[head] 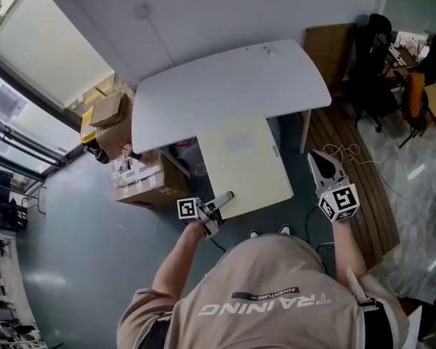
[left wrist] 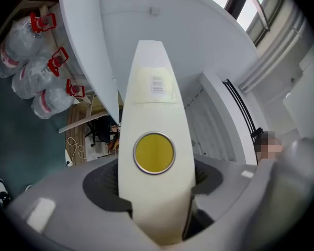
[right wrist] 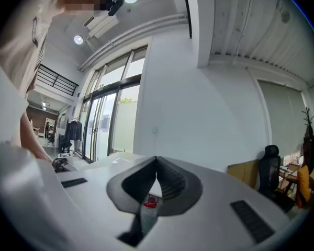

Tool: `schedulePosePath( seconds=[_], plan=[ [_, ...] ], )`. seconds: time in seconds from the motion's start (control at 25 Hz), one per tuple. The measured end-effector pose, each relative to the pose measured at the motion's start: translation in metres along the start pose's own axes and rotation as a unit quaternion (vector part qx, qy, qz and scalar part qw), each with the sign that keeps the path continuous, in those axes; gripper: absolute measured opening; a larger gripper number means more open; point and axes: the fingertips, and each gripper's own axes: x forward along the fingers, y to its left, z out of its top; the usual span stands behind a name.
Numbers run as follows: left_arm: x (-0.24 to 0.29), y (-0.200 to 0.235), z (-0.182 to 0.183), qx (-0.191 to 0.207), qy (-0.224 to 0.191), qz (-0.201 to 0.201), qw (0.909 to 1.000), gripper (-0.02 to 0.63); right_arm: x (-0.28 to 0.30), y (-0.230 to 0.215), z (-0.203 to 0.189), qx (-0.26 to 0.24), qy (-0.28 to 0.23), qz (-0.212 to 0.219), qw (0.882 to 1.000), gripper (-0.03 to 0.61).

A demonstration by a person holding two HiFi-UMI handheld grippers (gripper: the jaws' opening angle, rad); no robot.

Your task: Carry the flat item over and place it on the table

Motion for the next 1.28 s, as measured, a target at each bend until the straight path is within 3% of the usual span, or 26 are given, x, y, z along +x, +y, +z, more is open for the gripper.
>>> schedulePosePath(
  seconds=[0.44,0.64,0.88,1.28],
  plan=[
    [-0.025,0.036,0.017,-0.008,0.013,0.014,0.9998,0.29,0.006,0.016,-0.029,0.005,0.046,-0.014,0.999,0.008],
    [-0.023,0.045,0.024,-0.026,0.005,0.019,0.9995,0.29,0.027,0.009,-0.045,0.034,0.055,-0.01,0.998,0.008],
    [-0.007,0.048,0.055,-0.019,-0.002,0.026,0.9995,0.29,0.076,-0.021,-0.05,0.064,0.028,-0.001,0.998,0.008],
    [0.055,0.065,0.101,-0.015,-0.026,0.027,0.9992,0.29,0.137,-0.099,-0.064,0.067,0.04,0.03,0.996,0.008]
  ],
)
